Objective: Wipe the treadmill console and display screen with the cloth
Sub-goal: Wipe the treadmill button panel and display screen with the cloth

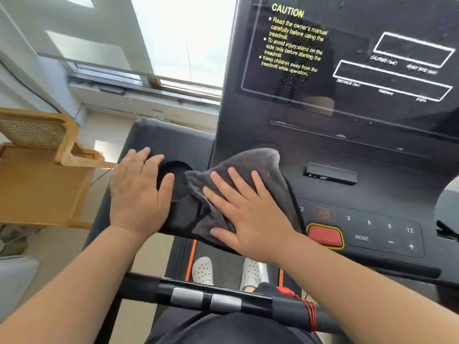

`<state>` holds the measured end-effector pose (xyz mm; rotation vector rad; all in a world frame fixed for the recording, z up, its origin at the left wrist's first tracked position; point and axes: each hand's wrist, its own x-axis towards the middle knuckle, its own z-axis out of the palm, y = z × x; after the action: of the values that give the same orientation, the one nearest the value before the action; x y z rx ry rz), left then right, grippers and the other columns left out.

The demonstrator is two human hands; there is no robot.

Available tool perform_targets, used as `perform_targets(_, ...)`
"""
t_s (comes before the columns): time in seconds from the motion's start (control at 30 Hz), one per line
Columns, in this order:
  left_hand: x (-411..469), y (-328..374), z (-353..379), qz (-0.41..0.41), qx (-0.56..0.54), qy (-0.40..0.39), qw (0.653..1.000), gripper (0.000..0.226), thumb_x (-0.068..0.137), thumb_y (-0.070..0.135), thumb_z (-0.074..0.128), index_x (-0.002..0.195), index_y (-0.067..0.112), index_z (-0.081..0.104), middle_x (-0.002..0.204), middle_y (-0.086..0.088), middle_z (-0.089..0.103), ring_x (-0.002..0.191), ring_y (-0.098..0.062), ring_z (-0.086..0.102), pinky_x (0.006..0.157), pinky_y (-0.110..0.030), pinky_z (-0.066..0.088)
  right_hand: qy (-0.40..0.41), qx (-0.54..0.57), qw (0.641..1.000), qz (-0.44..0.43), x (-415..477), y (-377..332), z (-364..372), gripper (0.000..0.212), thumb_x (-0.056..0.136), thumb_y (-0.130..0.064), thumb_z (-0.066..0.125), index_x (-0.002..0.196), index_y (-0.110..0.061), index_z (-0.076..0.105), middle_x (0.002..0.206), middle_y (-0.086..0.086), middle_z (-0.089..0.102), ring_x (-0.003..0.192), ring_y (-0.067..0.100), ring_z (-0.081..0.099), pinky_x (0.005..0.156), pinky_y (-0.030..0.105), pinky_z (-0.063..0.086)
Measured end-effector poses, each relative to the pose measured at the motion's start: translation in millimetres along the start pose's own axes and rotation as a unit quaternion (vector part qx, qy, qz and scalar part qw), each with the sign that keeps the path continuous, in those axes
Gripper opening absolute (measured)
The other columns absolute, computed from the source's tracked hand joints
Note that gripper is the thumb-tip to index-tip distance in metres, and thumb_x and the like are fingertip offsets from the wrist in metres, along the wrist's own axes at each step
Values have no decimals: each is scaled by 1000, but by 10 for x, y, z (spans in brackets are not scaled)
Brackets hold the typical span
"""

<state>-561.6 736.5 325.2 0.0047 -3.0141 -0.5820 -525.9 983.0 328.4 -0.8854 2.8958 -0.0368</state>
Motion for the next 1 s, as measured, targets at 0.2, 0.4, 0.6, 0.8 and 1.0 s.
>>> perform_targets(0.2,14,-24,-5,0,-28,6,1000,58,97,48,30,135,12,55,148,-14,48,143,-36,34,117,-58,25,8,-28,999,37,-182,273,-18,79,98,-73,32,164,-30,21,174,0,7,160,30,2,125,61,-4)
perform_targets(0.4,36,18,-52,-4,-40,11,999,55,98,47,30,136,15,53,147,-13,48,140,-36,37,117,-56,27,55,-88,994,20,537,369,-193,83,97,-76,27,165,-28,15,174,2,-2,160,27,-5,126,55,-13)
perform_targets(0.6,244,198,-151,41,-78,42,995,54,98,43,34,136,10,53,143,-15,51,136,-38,43,114,-55,30,122,-162,979,15,814,479,-341,87,97,-73,34,166,-22,15,173,1,-2,160,27,-2,124,50,-19)
perform_targets(0.8,514,624,-250,79,-119,58,988,54,98,46,32,139,16,50,148,-10,48,140,-32,39,118,-52,26,187,-238,951,62,633,769,-475,91,96,-68,43,164,-20,8,171,5,-9,157,27,-9,124,55,-17)
perform_targets(1.0,793,1027,-277,100,-193,50,975,63,96,48,27,143,11,46,145,-8,50,136,-25,40,116,-33,22,221,-232,939,125,211,1166,-477,94,91,-67,56,163,-17,20,172,8,2,156,32,0,125,56,-13)
